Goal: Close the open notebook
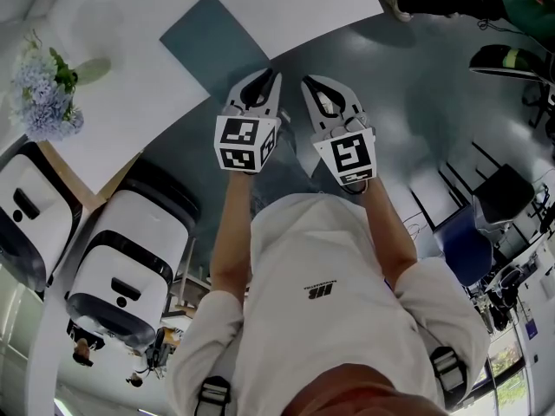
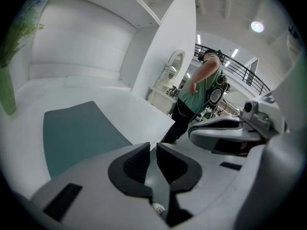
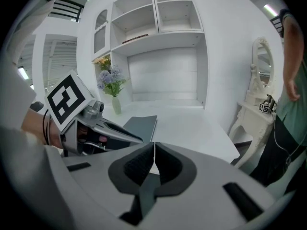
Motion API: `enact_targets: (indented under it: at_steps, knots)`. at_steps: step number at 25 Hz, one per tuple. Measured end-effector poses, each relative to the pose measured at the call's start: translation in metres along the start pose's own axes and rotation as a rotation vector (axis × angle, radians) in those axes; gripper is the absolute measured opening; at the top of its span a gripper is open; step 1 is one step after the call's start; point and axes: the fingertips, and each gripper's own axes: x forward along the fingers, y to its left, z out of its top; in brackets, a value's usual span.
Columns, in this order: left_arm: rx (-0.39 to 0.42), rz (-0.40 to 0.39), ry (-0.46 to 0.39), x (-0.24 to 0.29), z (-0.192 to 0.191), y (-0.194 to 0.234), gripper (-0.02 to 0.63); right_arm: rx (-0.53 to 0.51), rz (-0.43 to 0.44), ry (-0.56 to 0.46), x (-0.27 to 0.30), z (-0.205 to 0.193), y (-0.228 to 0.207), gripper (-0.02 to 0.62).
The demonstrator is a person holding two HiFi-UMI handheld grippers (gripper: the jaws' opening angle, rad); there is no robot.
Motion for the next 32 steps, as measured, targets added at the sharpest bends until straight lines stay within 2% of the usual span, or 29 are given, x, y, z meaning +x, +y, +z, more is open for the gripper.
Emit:
enact_targets:
  at_steps: [10, 16, 32]
  knots:
    - [0.024, 0.021, -0.082, -0.028, 0.024, -0.018, 0.000, 0.042, 0.023, -0.047, -0.022, 0.017, -0.007, -0.005]
    - [0.034, 0.043, -0.121, -0.047, 0.035, -0.027, 0.000, 0.027, 0.020, -0.060, -0.032, 0.022, -0.009, -0.005]
    - [0.024, 0.068, -0.146, -0.063, 0.040, -0.035, 0.000, -0.007, 0.050, -0.082, -0.041, 0.037, -0.004, -0.005]
